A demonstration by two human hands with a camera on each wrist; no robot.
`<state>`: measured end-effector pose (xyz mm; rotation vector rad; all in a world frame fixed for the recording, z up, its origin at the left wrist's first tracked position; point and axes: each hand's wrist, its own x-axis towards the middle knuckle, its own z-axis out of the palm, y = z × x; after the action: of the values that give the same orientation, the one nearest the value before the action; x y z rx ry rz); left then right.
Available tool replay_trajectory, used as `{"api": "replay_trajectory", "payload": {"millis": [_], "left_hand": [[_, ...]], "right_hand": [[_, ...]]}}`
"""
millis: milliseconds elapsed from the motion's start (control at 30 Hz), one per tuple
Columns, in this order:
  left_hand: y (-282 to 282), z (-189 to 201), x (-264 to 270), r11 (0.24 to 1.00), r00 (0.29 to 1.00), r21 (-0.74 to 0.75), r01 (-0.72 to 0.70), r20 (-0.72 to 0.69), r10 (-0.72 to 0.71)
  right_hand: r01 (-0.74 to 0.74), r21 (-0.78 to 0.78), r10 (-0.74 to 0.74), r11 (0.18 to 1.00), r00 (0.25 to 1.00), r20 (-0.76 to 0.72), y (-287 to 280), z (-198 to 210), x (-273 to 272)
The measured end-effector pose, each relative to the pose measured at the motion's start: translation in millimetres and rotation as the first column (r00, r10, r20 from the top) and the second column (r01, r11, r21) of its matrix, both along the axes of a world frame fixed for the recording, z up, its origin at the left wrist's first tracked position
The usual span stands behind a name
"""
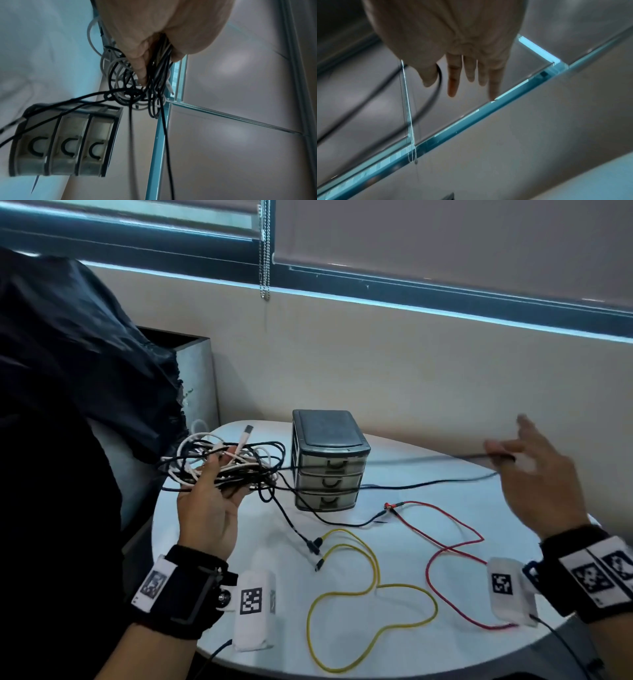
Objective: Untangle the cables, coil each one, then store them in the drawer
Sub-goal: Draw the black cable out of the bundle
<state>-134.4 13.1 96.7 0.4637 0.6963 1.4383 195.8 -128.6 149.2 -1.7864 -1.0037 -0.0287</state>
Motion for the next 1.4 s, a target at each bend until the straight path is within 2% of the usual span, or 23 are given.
{"api": "replay_trajectory", "payload": {"millis": [67,100,133,200,233,267,367,467,600,667,733,767,800,900,933,967,1000,1100,1167,1233,1267,1333,1400], "left_hand": [[0.1,1.3,-0.6,1.000,1.000,0.005,0.006,0.015,-0.006],[-0.3,1.9,0.3,1.000,1.000,0.013,0.013,0.023,-0.013],[-0.4,1.7,1.6,1.000,0.999,0.024,0.020,0.030,-0.021],[-2.0,2.2,6.1,0.998,0.998,0.052,0.037,0.043,-0.039],[-3.5,3.0,8.4,0.997,0.998,0.060,0.050,0.046,-0.053],[-4.7,3.0,10.6,0.996,0.997,0.065,0.063,0.047,-0.066],[-8.0,0.7,15.8,0.994,0.995,0.067,0.084,0.044,-0.087],[-7.9,-0.1,13.5,0.992,0.990,0.050,0.119,0.065,-0.122],[-3.6,-1.3,7.1,0.991,0.986,0.028,0.134,0.095,-0.137],[-4.3,-0.3,8.6,0.989,0.985,0.030,0.144,0.091,-0.146],[-7.4,0.6,11.4,0.986,0.983,0.040,0.161,0.077,-0.164],[-8.9,1.3,12.8,0.985,0.982,0.043,0.169,0.072,-0.172],[-10.1,1.7,13.8,0.983,0.981,0.047,0.177,0.071,-0.180],[-11.9,2.7,15.1,0.979,0.978,0.072,0.193,0.067,-0.198],[-12.6,3.4,15.8,0.976,0.977,0.085,0.199,0.066,-0.205],[-13.9,4.4,16.9,0.974,0.975,0.097,0.204,0.062,-0.211],[-15.3,5.4,19.1,0.973,0.975,0.104,0.207,0.057,-0.214],[-22.8,7.7,29.7,0.970,0.973,0.105,0.220,0.048,-0.226],[-28.6,9.8,38.0,0.963,0.967,0.113,0.246,0.038,-0.251],[-32.3,12.1,43.7,0.957,0.962,0.128,0.262,0.038,-0.269],[-32.7,13.0,44.1,0.957,0.964,0.135,0.256,0.041,-0.264],[-31.0,13.8,41.0,0.961,0.969,0.145,0.234,0.048,-0.243],[-30.1,13.8,37.0,0.959,0.967,0.147,0.240,0.050,-0.250]], "right_hand": [[0.067,-0.031,-0.063,0.997,0.992,0.110,-1.2,10.2,2.4],[0.062,-0.029,-0.061,0.998,0.998,0.034,-0.2,16.5,1.8],[0.015,-0.047,-0.022,0.999,0.991,-0.133,1.1,22.4,-1.6],[-0.128,-0.152,0.041,0.980,0.877,-0.479,4.0,26.3,-8.1],[-0.192,-0.201,0.058,0.961,0.845,-0.531,5.2,23.6,-13.1],[-0.233,-0.243,0.082,0.942,0.859,-0.506,7.2,18.0,-17.7],[-0.257,-0.357,0.196,0.898,0.960,-0.199,11.7,-2.2,-27.4],[-0.350,-0.436,0.331,0.829,0.936,-0.123,9.7,-14.5,-29.7],[-0.272,-0.765,0.477,0.583,0.878,0.051,6.5,-28.6,-31.0],[-0.231,-0.797,0.494,0.558,0.864,0.096,7.7,-32.6,-38.8],[-0.297,-0.775,0.522,0.557,0.851,0.050,7.8,-36.5,-49.1],[-0.338,-0.795,0.565,0.503,0.825,0.007,6.9,-37.7,-55.6],[-0.369,-0.841,0.612,0.395,0.789,-0.059,4.2,-37.3,-64.1],[-0.342,-0.939,0.706,-0.034,0.657,-0.265,-9.0,-36.5,-91.7],[-0.350,-0.932,0.718,-0.094,0.625,-0.307,-12.0,-33.5,-99.9],[-0.394,-0.916,0.729,-0.076,0.604,-0.320,-12.0,-30.7,-107.9],[-0.468,-0.884,0.741,0.018,0.599,-0.302,-9.7,-28.4,-116.6],[-0.653,-0.581,0.713,0.486,0.681,-0.169,15.0,-28.6,-138.1],[-0.647,-0.383,0.645,0.659,0.748,-0.156,37.7,-34.8,-151.7],[-0.625,-0.262,0.555,0.735,0.777,-0.297,55.3,-40.2,-165.5],[-0.622,-0.201,0.511,0.756,0.754,-0.414,60.7,-41.5,-170.3],[-0.640,-0.085,0.460,0.763,0.631,-0.624,65.0,-42.7,-178.6],[-0.682,-0.013,0.460,0.731,0.507,-0.729,64.5,-44.3,-185.2]]}}
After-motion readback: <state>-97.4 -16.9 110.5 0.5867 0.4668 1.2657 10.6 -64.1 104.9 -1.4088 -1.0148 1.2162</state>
